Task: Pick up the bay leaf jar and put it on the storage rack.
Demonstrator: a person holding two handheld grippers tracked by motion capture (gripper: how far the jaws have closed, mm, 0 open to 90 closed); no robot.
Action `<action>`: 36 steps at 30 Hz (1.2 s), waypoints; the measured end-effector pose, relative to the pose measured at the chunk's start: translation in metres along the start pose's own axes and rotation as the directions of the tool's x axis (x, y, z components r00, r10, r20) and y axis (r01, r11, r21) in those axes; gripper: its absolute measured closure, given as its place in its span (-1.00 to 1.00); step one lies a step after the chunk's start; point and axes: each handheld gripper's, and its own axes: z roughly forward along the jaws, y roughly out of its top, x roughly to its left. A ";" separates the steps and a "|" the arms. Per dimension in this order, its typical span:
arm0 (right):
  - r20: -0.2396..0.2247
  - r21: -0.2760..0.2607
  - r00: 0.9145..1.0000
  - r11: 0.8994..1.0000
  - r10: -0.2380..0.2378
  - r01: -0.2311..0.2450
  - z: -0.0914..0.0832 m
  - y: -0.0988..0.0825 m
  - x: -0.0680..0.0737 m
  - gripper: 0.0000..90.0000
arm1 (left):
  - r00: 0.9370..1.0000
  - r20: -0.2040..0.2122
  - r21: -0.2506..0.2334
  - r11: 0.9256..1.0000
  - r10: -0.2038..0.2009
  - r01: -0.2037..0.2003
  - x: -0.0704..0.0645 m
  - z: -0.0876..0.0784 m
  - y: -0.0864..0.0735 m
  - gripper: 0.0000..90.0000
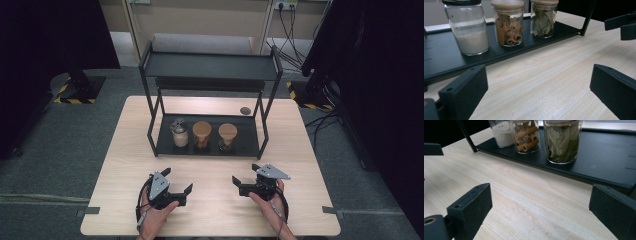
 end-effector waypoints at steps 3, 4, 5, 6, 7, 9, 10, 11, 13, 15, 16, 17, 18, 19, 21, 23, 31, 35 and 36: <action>0.000 -0.001 1.000 1.000 0.001 -0.001 -0.001 -0.002 0.000 -0.88 | 1.000 0.000 0.001 1.000 0.001 -0.001 0.000 0.000 0.000 -0.97; 0.000 -0.002 1.000 1.000 0.002 -0.002 -0.002 -0.002 0.000 -0.88 | 1.000 0.000 0.001 1.000 0.002 -0.002 0.000 0.000 0.000 -0.97; 0.000 -0.001 1.000 1.000 0.002 -0.002 -0.002 -0.002 -0.001 -0.88 | 1.000 0.000 0.001 1.000 0.002 -0.002 0.000 0.000 0.000 -0.97; 0.001 -0.002 1.000 1.000 0.002 -0.002 -0.002 -0.003 0.000 -0.88 | 1.000 0.000 0.001 1.000 0.001 -0.001 0.000 0.000 0.000 -0.97; 0.001 -0.003 1.000 1.000 0.003 -0.003 -0.002 -0.003 0.000 -0.88 | 1.000 0.000 0.001 1.000 0.001 -0.001 0.000 0.000 0.000 -0.97; 0.001 -0.001 1.000 1.000 0.001 -0.001 -0.001 -0.003 0.000 -0.88 | 1.000 0.000 0.000 1.000 -0.001 0.001 0.000 0.000 0.000 -0.97; 0.002 -0.001 1.000 1.000 0.000 0.000 -0.001 -0.003 0.000 -0.88 | 1.000 0.000 0.001 1.000 0.000 0.000 0.000 0.000 0.000 -0.97; 0.002 0.000 1.000 1.000 -0.002 0.002 -0.001 -0.004 0.000 -0.88 | 1.000 0.000 0.001 1.000 0.000 0.000 0.000 0.000 0.000 -0.97; 0.002 0.002 1.000 1.000 -0.003 0.003 0.000 -0.004 0.000 -0.88 | 1.000 0.000 0.001 1.000 0.002 -0.002 0.000 0.000 0.000 -0.97; 0.002 0.003 1.000 1.000 -0.002 0.002 0.001 -0.004 0.000 -0.88 | 1.000 0.000 0.001 1.000 0.002 -0.002 0.000 0.000 0.000 -0.97; 0.002 0.005 1.000 1.000 -0.003 0.003 0.001 -0.005 0.000 -0.88 | 1.000 0.000 0.002 1.000 0.003 -0.003 0.000 0.000 0.000 -0.97; 0.002 0.007 1.000 1.000 -0.002 0.002 0.001 -0.005 0.000 -0.88 | 1.000 0.000 0.001 1.000 0.003 -0.003 0.000 0.000 0.000 -0.97; 0.003 0.007 1.000 1.000 -0.002 0.002 0.002 -0.005 0.000 -0.88 | 1.000 0.000 0.001 1.000 0.003 -0.003 0.000 0.000 0.000 -0.97; 0.002 0.007 1.000 1.000 -0.002 0.002 0.002 -0.005 0.000 -0.88 | 1.000 0.000 0.001 1.000 0.002 -0.002 0.000 0.000 0.000 -0.97; 0.003 0.008 1.000 1.000 -0.002 0.002 0.002 -0.005 0.000 -0.88 | 1.000 0.000 0.002 1.000 0.001 -0.001 0.000 0.000 0.000 -0.97; 0.003 0.011 1.000 1.000 -0.003 0.003 0.003 -0.006 0.000 -0.88 | 1.000 0.000 0.002 1.000 0.001 -0.001 0.000 0.000 0.000 -0.97; 0.007 0.017 1.000 1.000 -0.005 0.005 0.004 -0.007 0.000 -0.88 | 1.000 -0.002 0.005 1.000 -0.003 0.003 0.000 0.000 0.001 -0.97; 0.007 0.017 1.000 1.000 -0.007 0.007 0.004 -0.007 0.000 -0.89 | 1.000 -0.003 0.006 1.000 -0.007 0.007 0.000 0.001 0.001 -0.97; 0.007 0.017 1.000 1.000 -0.007 0.007 0.004 -0.007 0.000 -0.89 | 1.000 -0.003 0.005 1.000 -0.007 0.007 0.000 0.001 0.001 -0.97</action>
